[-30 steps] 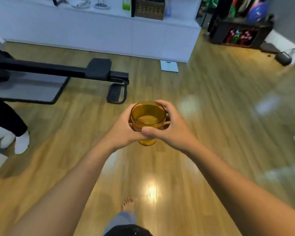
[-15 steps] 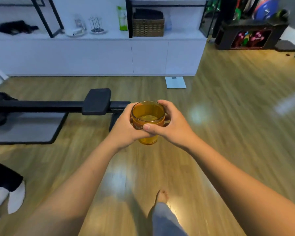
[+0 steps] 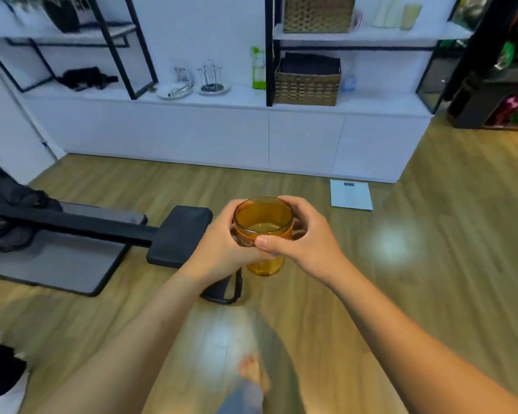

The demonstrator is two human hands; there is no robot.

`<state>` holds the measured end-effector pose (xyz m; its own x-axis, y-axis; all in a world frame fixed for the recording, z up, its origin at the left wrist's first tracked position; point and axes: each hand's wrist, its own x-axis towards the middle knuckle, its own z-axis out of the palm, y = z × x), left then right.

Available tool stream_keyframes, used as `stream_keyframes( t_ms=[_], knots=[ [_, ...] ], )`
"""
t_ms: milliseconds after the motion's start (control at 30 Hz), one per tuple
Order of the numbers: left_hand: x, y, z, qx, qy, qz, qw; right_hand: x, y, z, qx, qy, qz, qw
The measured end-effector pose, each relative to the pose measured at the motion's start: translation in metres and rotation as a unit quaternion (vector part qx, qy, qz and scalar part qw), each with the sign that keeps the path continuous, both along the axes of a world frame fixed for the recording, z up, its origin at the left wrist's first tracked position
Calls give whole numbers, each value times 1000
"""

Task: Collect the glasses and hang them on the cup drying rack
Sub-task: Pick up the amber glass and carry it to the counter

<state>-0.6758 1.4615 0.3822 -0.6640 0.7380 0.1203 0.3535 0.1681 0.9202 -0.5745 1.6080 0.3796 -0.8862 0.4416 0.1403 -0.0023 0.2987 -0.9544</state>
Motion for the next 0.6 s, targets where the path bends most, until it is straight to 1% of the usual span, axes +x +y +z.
stream_keyframes(
  t_ms=[133,233,367,433,500,600],
  knots=[
    [-67,79,-11,10,8,-10,1000,-61,75,-9,8,-17,-30,999],
    [-120,144,-20,19,-7,-36,999,-107,134,-12,1,-28,-58,998],
    [-179,235,-8,44,-41,-72,996,-158,216,1,-4,-30,-94,995],
    [-207,278,-1,46,-37,-82,995,-184,256,8,0,-27,-114,993],
    [-235,317,5,48,-36,-83,995,-210,294,13,-1,-24,-119,993],
    [-278,368,5,46,-32,-70,996,-255,347,13,-4,-23,-100,995]
  ],
)
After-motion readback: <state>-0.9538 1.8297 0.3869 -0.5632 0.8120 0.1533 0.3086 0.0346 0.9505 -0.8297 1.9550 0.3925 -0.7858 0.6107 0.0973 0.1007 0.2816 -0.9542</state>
